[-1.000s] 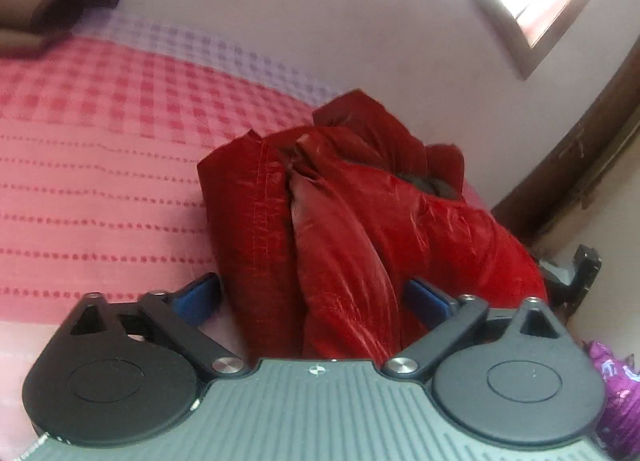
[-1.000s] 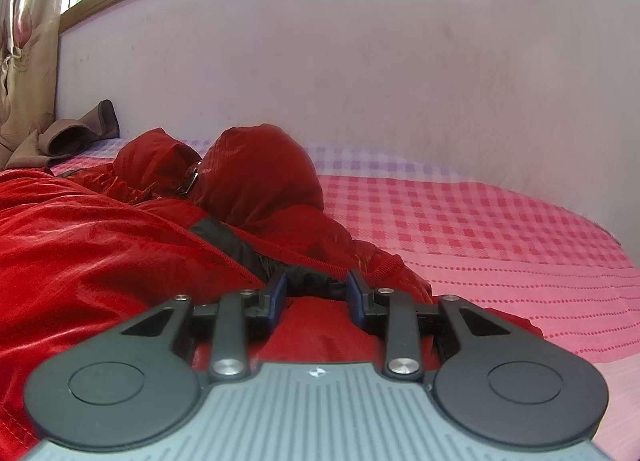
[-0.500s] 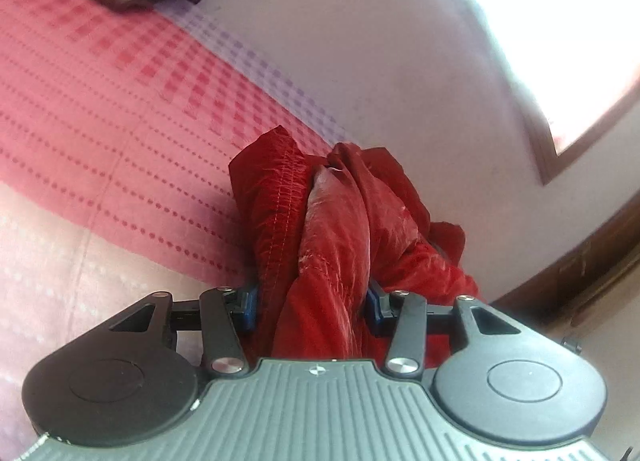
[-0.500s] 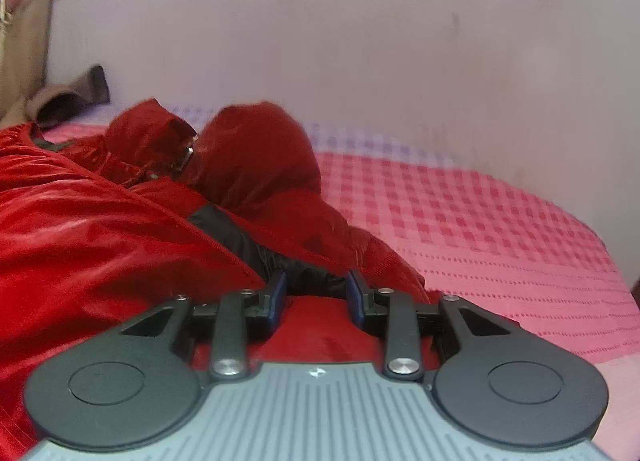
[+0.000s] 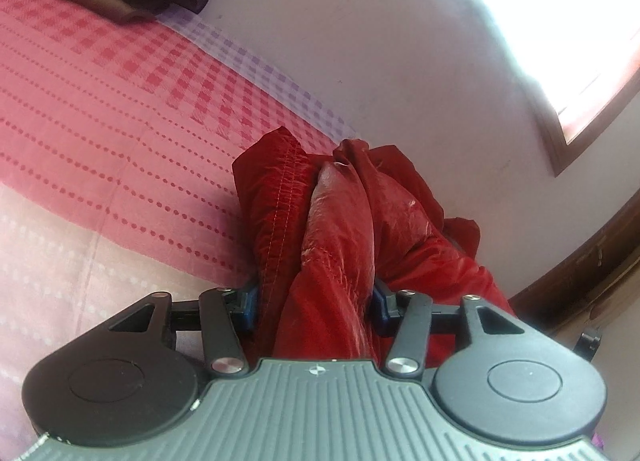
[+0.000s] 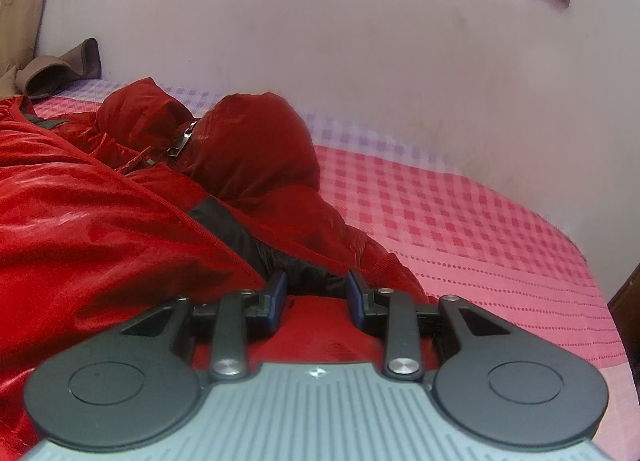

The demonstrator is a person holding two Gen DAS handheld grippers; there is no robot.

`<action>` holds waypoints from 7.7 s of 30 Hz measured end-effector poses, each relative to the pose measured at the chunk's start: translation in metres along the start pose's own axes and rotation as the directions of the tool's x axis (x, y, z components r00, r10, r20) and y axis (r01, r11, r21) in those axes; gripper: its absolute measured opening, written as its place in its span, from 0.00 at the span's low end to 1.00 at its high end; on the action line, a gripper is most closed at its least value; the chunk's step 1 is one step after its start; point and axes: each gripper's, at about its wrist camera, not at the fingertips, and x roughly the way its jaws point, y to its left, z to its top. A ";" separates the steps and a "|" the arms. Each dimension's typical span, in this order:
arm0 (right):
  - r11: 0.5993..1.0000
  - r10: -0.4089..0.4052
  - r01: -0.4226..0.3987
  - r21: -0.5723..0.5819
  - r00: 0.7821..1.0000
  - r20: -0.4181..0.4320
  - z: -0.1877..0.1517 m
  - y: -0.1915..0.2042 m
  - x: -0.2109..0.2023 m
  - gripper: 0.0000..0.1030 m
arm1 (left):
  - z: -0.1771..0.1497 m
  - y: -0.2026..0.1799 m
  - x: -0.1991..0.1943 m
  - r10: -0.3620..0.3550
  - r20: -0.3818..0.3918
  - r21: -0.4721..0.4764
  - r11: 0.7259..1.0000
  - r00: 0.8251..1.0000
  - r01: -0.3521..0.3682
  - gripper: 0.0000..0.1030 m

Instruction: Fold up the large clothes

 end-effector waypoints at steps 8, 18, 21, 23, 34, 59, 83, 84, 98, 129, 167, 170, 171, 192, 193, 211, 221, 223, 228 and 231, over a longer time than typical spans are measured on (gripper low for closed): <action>1.000 -0.004 0.004 0.010 1.000 0.021 -0.003 0.000 -0.001 0.30 | -0.002 0.002 -0.001 0.000 0.006 0.002 1.000 1.000 0.000 0.55; 1.000 -0.013 0.013 0.008 0.999 0.034 -0.005 0.002 -0.003 0.30 | -0.003 0.000 0.000 0.012 0.010 0.010 1.000 1.000 -0.012 0.58; 1.000 -0.013 0.012 0.012 0.999 0.037 -0.006 0.002 -0.004 0.30 | -0.003 0.000 0.001 0.013 0.011 0.013 1.000 1.000 -0.013 0.59; 1.000 -0.012 0.012 0.014 0.999 0.039 -0.006 0.003 -0.005 0.30 | -0.003 0.000 0.001 0.012 0.010 0.015 1.000 1.000 -0.013 0.59; 1.000 0.000 -0.001 0.026 0.999 0.036 -0.005 0.000 -0.004 0.30 | -0.004 -0.017 -0.005 0.043 0.040 0.046 0.998 0.998 -0.045 0.43; 0.917 0.400 -0.399 -0.024 0.913 0.079 0.025 0.054 -0.029 0.16 | 0.015 -0.096 -0.044 0.043 0.083 0.030 0.998 0.996 -0.046 0.29; 0.611 0.513 -0.565 0.555 0.816 0.265 -0.010 -0.040 0.005 0.16 | -0.086 -0.290 0.026 -0.232 0.062 0.216 0.953 0.971 0.214 0.30; 0.604 0.502 -0.566 0.561 0.817 0.285 -0.015 -0.050 -0.004 0.17 | -0.092 -0.292 0.029 -0.233 0.063 0.225 0.951 0.970 0.213 0.30; 0.467 0.534 -0.681 0.564 0.725 0.435 -0.016 -0.142 -0.095 0.62 | -0.183 -0.338 0.073 -0.259 0.086 0.507 0.843 0.962 0.181 0.48; 0.656 0.533 -0.557 0.509 0.820 0.211 0.024 -0.121 -0.090 0.82 | -0.222 -0.307 0.023 -0.326 0.038 0.599 0.764 0.944 0.240 0.69; 0.841 0.409 -0.497 0.214 0.842 0.352 0.028 -0.176 -0.114 0.22 | -0.263 -0.313 0.109 -0.350 -0.239 0.744 0.534 0.906 0.402 0.96; 0.894 0.404 -0.434 0.112 0.888 0.218 0.055 -0.136 -0.091 0.21 | -0.264 -0.311 0.111 -0.347 -0.237 0.753 0.524 0.907 0.398 0.96; 0.909 0.386 -0.406 0.098 0.906 0.176 0.057 -0.127 -0.081 0.19 | -0.266 -0.310 0.112 -0.348 -0.236 0.755 0.522 0.907 0.397 0.96; 0.884 0.351 -0.355 0.303 0.934 0.068 0.002 -0.117 -0.017 0.15 | -0.252 -0.287 0.060 -0.487 -0.160 0.739 0.517 0.859 0.431 0.82; 0.887 0.343 -0.353 0.299 0.935 0.087 -0.001 -0.116 -0.018 0.15 | -0.248 -0.284 0.055 -0.499 -0.126 0.728 0.541 0.857 0.422 0.82; 0.898 0.250 -0.319 0.302 0.937 0.244 -0.040 -0.107 -0.020 0.14 | -0.212 -0.241 0.092 -0.359 -0.055 0.660 0.687 0.932 0.304 0.81; 0.888 0.218 -0.288 0.359 0.950 0.225 -0.043 -0.107 -0.020 0.14 | -0.185 -0.223 0.094 -0.352 -0.111 0.609 0.715 0.929 0.344 0.81; 0.886 0.201 -0.274 0.375 0.954 0.221 -0.040 -0.099 -0.021 0.14 | -0.179 -0.215 0.087 -0.339 -0.103 0.602 0.727 0.935 0.330 0.81; 0.864 0.211 -0.293 0.409 0.949 0.233 -0.034 -0.062 -0.026 0.14 | -0.169 -0.188 0.058 -0.310 -0.066 0.575 0.765 0.948 0.290 0.83; 0.871 0.225 -0.306 0.384 0.944 0.240 -0.026 -0.035 -0.027 0.14 | -0.169 -0.179 0.046 -0.296 -0.041 0.588 0.765 0.954 0.263 0.88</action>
